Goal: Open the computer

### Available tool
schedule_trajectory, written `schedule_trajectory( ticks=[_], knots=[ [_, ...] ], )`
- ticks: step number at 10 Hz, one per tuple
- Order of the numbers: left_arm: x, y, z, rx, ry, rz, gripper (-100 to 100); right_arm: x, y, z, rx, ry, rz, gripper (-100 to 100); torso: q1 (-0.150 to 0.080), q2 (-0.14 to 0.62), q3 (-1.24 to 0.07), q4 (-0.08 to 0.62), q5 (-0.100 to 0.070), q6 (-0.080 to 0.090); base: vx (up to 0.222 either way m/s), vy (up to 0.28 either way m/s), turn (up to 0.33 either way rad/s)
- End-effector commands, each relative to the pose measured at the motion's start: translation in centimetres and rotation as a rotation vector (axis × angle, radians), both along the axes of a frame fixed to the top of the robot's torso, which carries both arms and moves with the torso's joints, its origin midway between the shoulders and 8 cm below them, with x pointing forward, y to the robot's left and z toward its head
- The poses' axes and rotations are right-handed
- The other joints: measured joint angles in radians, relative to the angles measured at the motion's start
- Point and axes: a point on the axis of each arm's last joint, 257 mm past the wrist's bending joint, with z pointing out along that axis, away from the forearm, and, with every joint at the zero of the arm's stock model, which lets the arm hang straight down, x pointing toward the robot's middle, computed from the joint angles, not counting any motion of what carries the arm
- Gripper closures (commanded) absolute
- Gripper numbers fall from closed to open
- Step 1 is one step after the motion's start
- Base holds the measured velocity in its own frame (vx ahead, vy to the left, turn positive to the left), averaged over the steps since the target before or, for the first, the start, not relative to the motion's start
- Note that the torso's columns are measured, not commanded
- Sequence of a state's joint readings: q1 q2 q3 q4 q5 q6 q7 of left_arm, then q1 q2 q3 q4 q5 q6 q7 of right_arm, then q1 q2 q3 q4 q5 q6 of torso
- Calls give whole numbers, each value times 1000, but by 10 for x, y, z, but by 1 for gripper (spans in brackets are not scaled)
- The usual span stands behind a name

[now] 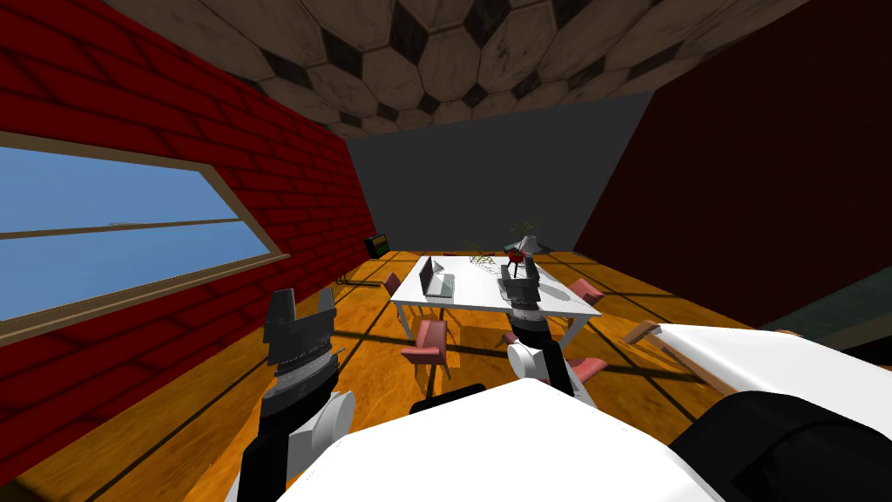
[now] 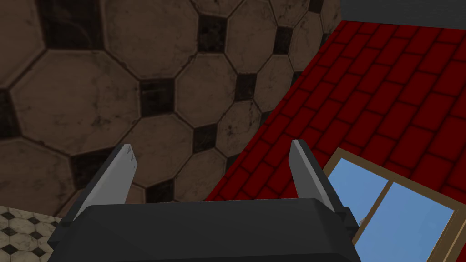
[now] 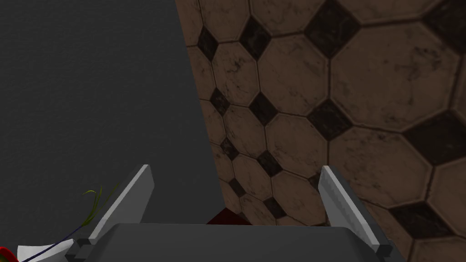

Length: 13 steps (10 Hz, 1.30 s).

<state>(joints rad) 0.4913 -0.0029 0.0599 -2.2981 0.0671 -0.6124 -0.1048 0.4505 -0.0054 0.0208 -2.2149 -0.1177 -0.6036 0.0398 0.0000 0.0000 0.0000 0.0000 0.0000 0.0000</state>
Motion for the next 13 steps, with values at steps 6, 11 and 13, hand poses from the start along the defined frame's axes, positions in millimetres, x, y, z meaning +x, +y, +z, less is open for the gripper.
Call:
schedule_trajectory(
  ticks=[6, 11, 13],
  knots=[
    [0, 0, 0, 0, 0, 0, 0, 0, 0, 0, 0, 0, 0, 0, 0, 396, -792, 396, 0, 0, 0, 0, 0],
    [0, 0, 0, 0, 0, 0, 0, 1, 2, -2, -65, 7, -1, -100, 2, 726, -1451, 724, 0, 0, -3, 23, -13],
    [0, 0, 0, 0, 0, 0, 0, 2, 1, -4, -131, 13, -19, -100, 5, 739, -1474, 737, 1, 0, -47, 144, -45]
  ],
)
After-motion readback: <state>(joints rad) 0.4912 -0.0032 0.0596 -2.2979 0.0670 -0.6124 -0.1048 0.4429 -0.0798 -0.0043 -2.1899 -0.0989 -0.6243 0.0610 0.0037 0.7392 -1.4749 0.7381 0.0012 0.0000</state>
